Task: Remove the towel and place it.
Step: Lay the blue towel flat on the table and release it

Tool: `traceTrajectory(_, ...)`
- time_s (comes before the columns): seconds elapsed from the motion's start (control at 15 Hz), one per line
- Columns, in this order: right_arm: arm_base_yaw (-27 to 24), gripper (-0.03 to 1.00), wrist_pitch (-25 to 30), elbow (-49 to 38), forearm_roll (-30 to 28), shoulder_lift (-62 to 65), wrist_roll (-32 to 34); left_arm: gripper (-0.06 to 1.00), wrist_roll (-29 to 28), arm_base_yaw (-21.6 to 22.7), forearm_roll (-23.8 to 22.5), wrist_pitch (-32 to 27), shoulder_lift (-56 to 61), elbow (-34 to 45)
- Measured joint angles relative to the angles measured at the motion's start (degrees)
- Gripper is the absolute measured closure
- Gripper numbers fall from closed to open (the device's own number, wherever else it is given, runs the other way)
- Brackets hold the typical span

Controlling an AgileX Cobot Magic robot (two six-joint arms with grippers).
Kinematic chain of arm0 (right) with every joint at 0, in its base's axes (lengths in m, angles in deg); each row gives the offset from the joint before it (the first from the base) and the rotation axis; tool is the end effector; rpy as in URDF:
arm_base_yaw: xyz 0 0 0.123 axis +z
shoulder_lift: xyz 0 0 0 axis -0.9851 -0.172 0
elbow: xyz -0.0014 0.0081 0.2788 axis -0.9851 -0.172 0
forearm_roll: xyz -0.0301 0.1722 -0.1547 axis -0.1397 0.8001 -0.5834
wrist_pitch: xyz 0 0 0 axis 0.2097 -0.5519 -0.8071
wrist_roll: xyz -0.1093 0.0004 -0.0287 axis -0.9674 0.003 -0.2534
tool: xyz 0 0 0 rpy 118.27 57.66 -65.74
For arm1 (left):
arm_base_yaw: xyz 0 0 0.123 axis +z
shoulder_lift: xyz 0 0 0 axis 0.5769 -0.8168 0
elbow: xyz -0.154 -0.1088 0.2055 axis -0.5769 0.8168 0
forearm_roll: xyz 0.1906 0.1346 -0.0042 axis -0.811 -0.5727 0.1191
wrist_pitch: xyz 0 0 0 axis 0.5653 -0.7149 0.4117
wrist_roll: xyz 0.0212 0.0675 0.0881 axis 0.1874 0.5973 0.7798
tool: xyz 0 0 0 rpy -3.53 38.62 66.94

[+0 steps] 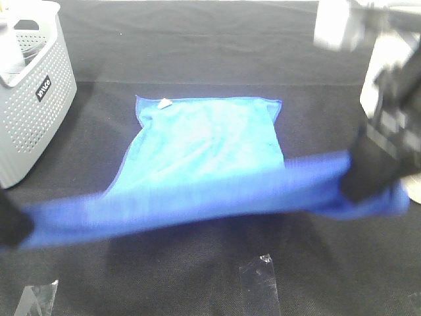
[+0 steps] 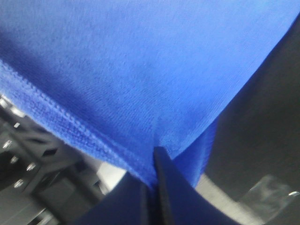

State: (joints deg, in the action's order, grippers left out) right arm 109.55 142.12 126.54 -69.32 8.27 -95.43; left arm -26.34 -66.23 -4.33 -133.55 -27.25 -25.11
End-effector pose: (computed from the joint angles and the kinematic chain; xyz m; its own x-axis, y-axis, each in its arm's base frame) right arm 0.1686 0.1250 0.2753 -0.8073 -0.5428 -0.2318 -0.5861 0.7833 0.2069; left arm 0.1421 -0.1273 0.2757 -0.8045 0.5274 -0.2732 0.5919 0.7496 -0.2961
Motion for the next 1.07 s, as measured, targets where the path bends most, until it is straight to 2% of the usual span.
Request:
traceTrajectory(0.2, -0.1, 0.94, 0.2, -5.7, 5.3, 0.7, 0.0, 0.94, -0.1, 0.0, 4.1, -0.9, 0.0, 5.4)
traceTrajectory(0.4, -0.1, 0.94, 0.5, -11.1, 8.4, 4.3, 0.1, 0.94, -0.2, 0.0, 10.3, -1.4, 0.0, 10.3)
traceTrajectory(0.67, -0.1, 0.94, 0.7, -13.8, 6.9, 5.7, 0.1, 0.94, -0.2, -0.1, 14.7, -1.3, 0.1, 12.7)
traceTrajectory(0.8, -0.1, 0.94, 0.7, -13.8, 6.5, 5.7, 0.1, 0.94, -1.7, -2.5, 15.6, -1.0, 0.1, 13.8)
traceTrajectory(1.0, -0.1, 0.94, 0.8, -15.4, 8.0, 6.6, 0.1, 0.94, -7.0, -10.6, 15.4, -1.1, -1.2, 13.9)
traceTrajectory(1.07, -0.1, 0.94, 0.8, -15.4, 8.0, 6.6, 0.1, 0.94, -7.0, -10.6, 15.4, -1.1, -1.2, 13.9)
